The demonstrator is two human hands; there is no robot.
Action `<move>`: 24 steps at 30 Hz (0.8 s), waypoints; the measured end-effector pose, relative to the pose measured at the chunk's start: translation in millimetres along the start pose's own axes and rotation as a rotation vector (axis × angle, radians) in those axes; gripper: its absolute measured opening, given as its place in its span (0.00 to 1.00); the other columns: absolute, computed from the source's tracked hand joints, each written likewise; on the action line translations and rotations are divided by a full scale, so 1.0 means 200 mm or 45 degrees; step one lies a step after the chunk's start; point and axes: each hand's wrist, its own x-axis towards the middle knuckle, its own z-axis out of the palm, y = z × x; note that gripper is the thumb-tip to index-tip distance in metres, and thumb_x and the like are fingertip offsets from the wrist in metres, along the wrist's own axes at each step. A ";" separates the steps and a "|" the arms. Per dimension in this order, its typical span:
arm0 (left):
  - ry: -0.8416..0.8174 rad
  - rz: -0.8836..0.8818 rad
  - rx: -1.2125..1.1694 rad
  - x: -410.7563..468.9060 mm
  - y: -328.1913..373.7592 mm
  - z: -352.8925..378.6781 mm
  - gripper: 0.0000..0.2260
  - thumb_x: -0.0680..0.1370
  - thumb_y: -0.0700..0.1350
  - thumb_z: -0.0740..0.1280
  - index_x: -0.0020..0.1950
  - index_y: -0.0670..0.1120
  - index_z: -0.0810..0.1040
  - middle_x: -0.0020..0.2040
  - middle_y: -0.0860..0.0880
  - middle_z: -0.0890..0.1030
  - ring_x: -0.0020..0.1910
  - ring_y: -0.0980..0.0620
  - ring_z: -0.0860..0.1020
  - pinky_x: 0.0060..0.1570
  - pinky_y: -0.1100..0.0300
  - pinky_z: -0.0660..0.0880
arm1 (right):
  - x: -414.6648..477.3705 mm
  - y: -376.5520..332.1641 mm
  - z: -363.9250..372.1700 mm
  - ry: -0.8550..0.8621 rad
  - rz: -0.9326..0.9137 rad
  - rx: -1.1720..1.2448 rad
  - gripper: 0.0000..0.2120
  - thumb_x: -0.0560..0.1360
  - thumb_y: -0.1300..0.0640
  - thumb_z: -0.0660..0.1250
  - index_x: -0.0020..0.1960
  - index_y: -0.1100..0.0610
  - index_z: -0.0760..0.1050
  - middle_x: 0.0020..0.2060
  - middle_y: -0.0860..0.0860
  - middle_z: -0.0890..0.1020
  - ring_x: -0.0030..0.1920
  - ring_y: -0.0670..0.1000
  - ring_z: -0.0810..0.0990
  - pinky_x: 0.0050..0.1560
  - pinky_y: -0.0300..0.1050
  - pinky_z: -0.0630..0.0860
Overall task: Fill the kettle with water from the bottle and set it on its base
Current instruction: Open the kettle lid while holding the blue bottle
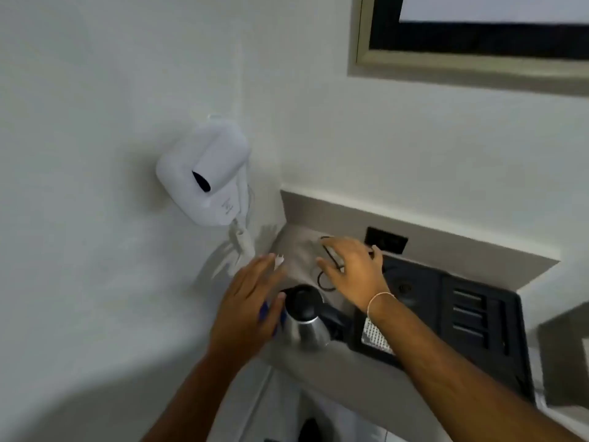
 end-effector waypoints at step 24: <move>-0.004 -0.684 -0.364 -0.02 -0.51 -0.05 0.24 0.79 0.48 0.76 0.75 0.52 0.77 0.61 0.59 0.79 0.58 0.61 0.80 0.54 0.70 0.76 | -0.09 0.04 0.50 -0.707 0.523 -0.366 0.45 0.71 0.18 0.54 0.77 0.46 0.63 0.67 0.56 0.80 0.66 0.63 0.80 0.67 0.64 0.73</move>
